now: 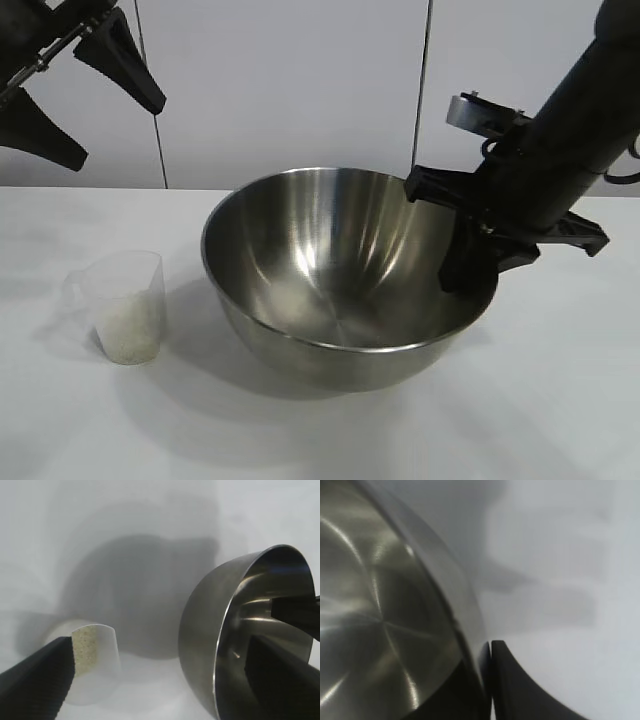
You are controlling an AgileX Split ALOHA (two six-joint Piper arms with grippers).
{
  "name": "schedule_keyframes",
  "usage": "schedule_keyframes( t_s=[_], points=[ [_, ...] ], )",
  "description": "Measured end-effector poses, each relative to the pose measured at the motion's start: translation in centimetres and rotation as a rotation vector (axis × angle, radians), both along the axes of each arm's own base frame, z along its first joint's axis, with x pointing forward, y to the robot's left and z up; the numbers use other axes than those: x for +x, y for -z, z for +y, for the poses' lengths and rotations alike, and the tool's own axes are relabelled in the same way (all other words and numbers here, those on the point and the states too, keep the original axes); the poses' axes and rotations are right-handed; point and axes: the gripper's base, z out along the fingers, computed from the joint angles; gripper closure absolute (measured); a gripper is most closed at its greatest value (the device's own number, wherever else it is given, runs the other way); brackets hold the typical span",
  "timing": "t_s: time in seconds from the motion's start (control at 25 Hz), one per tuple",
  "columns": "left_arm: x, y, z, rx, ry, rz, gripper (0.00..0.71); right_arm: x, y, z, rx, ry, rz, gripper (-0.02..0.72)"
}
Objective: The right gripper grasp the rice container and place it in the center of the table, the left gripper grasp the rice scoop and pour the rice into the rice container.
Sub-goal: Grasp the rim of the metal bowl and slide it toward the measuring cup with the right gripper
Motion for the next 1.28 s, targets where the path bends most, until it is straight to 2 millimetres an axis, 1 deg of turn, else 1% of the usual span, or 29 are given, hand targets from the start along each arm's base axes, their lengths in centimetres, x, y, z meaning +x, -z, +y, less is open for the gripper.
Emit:
schedule_keyframes(
  t_s=[0.12, 0.24, 0.44, 0.68, 0.72, 0.8, 0.84, 0.88, 0.92, 0.96, 1.0, 1.04, 1.12, 1.2, 1.28],
  points=[
    [0.0, 0.0, 0.0, 0.0, 0.0, 0.0, 0.045, 1.2, 0.5, 1.3, -0.002, -0.009, 0.007, 0.693],
    [0.0, 0.0, 0.0, 0.0, 0.0, 0.0, 0.045, 1.9, 1.5, 1.9, -0.031, -0.023, 0.03, 0.693],
    [0.0, 0.0, 0.0, 0.0, 0.0, 0.0, 0.045, 2.4, 3.0, 2.0, -0.058, -0.033, 0.064, 0.694],
    [0.0, 0.0, 0.0, 0.0, 0.0, 0.0, 0.045, 2.6, 3.3, 2.0, -0.067, -0.04, 0.066, 0.686],
    [0.0, 0.0, 0.0, 0.0, 0.0, 0.0, 0.045, 2.7, 3.1, 2.1, -0.067, -0.043, 0.067, 0.658],
    [0.0, 0.0, 0.0, 0.0, 0.0, 0.0, 0.045, 3.1, 2.6, 2.2, -0.064, -0.054, 0.071, 0.54],
    [0.0, 0.0, 0.0, 0.0, 0.0, 0.0, 0.045, 3.3, 2.2, 2.4, -0.062, -0.061, 0.068, 0.433],
    [0.0, 0.0, 0.0, 0.0, 0.0, 0.0, 0.045, 3.5, 1.8, 2.4, -0.063, -0.073, 0.074, 0.307],
    [0.0, 0.0, 0.0, 0.0, -0.001, -0.001, 0.045, 3.8, 1.1, 2.6, -0.061, -0.084, 0.073, 0.208],
    [0.0, 0.0, 0.0, 0.0, -0.001, -0.001, 0.045, 4.1, 0.4, 2.7, -0.06, -0.098, 0.067, 0.127],
    [0.0, 0.0, 0.0, 0.0, -0.001, -0.001, 0.045, 4.3, -0.4, 2.8, -0.066, -0.112, 0.058, 0.08],
    [0.0, 0.0, 0.0, 0.0, -0.001, -0.001, 0.045, 4.6, -1.4, 2.8, -0.072, -0.126, 0.043, 0.051],
    [0.0, 0.0, 0.0, 0.0, -0.001, -0.001, 0.045, 5.3, -3.8, 2.5, -0.102, -0.142, 0.01, 0.026],
    [0.0, 0.0, 0.0, 0.0, -0.001, -0.002, 0.045, 5.9, -5.8, 1.5, -0.146, -0.15, 0.0, 0.017],
    [0.0, 0.0, 0.0, 0.0, -0.001, -0.002, 0.045, 6.7, -7.4, -0.5, -0.205, -0.135, -0.004, 0.016]
  ],
)
